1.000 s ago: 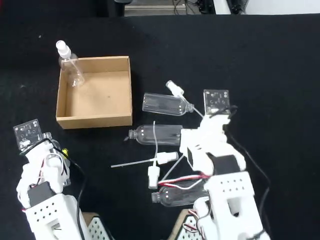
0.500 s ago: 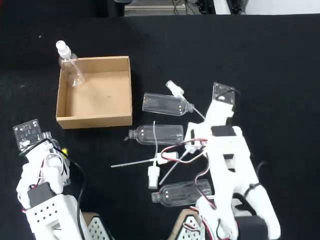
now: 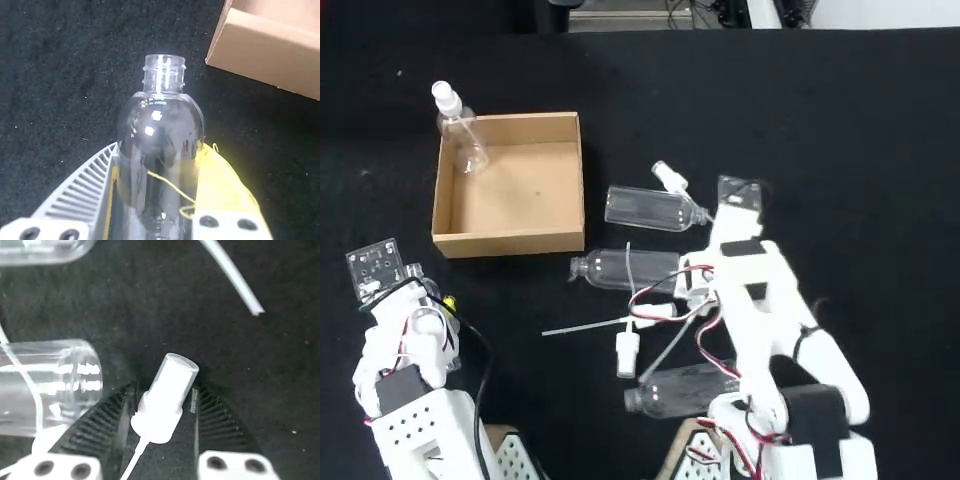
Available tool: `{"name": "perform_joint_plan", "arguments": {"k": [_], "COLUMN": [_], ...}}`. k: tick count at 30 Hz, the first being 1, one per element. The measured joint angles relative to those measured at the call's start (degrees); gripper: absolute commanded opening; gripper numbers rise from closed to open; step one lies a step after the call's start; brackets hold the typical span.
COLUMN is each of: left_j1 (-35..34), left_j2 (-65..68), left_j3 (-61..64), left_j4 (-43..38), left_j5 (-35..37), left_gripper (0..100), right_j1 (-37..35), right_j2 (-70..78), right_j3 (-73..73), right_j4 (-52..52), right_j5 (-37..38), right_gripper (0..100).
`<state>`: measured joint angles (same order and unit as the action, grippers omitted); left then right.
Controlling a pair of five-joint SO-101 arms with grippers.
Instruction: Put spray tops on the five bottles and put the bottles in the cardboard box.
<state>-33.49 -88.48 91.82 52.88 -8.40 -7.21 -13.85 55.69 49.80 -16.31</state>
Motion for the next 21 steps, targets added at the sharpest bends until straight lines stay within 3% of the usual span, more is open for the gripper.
{"name": "perform_joint_plan", "arguments": {"k": [3, 7, 14, 21], "left_j1": [0.0, 0.0, 0.0, 0.0], "left_j2": [0.0, 0.0, 0.0, 0.0], "left_j3": [0.0, 0.0, 0.0, 0.0], "left_j4": [0.0, 0.0, 0.0, 0.0], "left_j5": [0.0, 0.0, 0.0, 0.0], "left_gripper": [3, 3, 3, 3], "right_j1": [-0.26, 0.0, 6.59, 16.26], "right_j2": [1.93, 3.78, 3.78, 3.78], "right_j3": [-2.29, -5.36, -10.2, -24.88], "right_j4": [1.41, 3.34, 4.31, 10.73], "right_j5": [1.05, 1.23, 11.69, 20.4], "right_gripper": [12.3, 0.7, 1.1, 1.1]}}
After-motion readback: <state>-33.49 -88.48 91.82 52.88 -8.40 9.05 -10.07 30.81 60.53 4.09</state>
